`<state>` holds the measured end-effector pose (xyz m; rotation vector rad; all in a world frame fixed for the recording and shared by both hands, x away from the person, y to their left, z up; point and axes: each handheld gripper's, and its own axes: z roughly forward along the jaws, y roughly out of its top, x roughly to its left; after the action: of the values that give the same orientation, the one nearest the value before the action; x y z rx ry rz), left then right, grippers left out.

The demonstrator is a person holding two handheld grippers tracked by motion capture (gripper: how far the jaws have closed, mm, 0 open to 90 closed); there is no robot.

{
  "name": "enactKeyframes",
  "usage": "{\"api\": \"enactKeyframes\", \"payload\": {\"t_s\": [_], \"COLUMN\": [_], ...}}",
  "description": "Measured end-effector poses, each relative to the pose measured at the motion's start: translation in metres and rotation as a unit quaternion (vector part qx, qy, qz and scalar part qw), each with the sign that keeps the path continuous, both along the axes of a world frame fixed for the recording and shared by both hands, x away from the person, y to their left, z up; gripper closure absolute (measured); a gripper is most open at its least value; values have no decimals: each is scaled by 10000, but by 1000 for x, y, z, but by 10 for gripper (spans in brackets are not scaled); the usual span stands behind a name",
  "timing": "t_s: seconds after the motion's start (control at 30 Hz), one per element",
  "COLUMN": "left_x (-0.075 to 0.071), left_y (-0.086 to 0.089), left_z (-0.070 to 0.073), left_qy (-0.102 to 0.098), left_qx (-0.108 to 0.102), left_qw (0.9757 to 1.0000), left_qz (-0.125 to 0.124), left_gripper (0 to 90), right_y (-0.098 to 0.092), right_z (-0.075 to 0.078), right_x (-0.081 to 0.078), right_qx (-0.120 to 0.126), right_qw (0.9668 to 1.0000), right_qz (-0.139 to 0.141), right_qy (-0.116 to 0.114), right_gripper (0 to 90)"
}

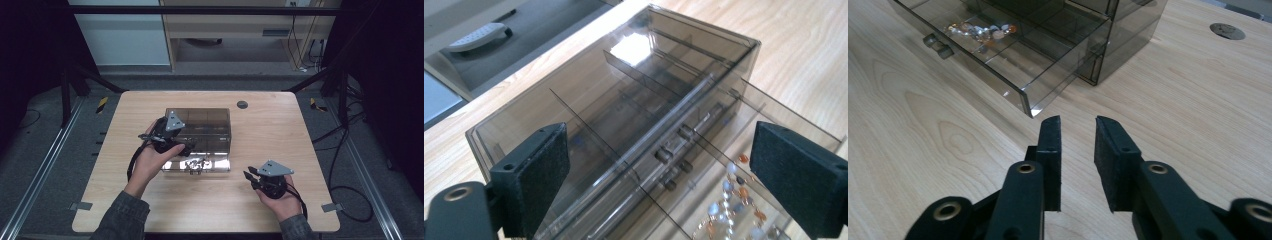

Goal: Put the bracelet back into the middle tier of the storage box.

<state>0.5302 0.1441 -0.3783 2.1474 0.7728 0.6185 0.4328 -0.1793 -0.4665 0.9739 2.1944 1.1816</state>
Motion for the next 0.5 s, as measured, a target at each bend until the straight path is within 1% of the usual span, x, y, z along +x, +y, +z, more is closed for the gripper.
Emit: {"api": "enactKeyframes", "payload": {"t_s": [0.03,0.07,0.1,0.13,0.23,0.3,0.37,0.47,0.5], "left_x": [1,1,1,0,-1,-1,-3,-3,-3], "left_y": [-1,-2,-3,-3,-3,-1,0,0,1], "left_z": [-1,-1,0,0,2,4,5,6,6], "left_qy": [10,27,23,6,-46,-65,-118,-179,-190], "left_qx": [-11,73,100,49,118,14,23,49,41], "left_qw": [10000,10000,9999,10000,9999,10000,9998,9997,9997], "left_qz": [2,-19,-36,-29,-11,73,132,127,164], "left_gripper": [97,98,102,112,123,146,209,262,284], "right_y": [1,2,4,6,12,17,22,26,27], "right_z": [0,0,0,0,0,0,0,0,0], "right_x": [-1,-2,-2,-3,-7,-9,-12,-15,-15], "right_qx": [16,27,48,58,109,117,66,57,47], "right_qw": [10000,10000,10000,9999,9996,9993,9991,9988,9988], "right_qz": [9,52,74,113,233,307,359,422,431], "right_qy": [24,30,45,72,134,171,194,222,209], "right_gripper": [770,791,803,815,849,869,885,900,900]}}
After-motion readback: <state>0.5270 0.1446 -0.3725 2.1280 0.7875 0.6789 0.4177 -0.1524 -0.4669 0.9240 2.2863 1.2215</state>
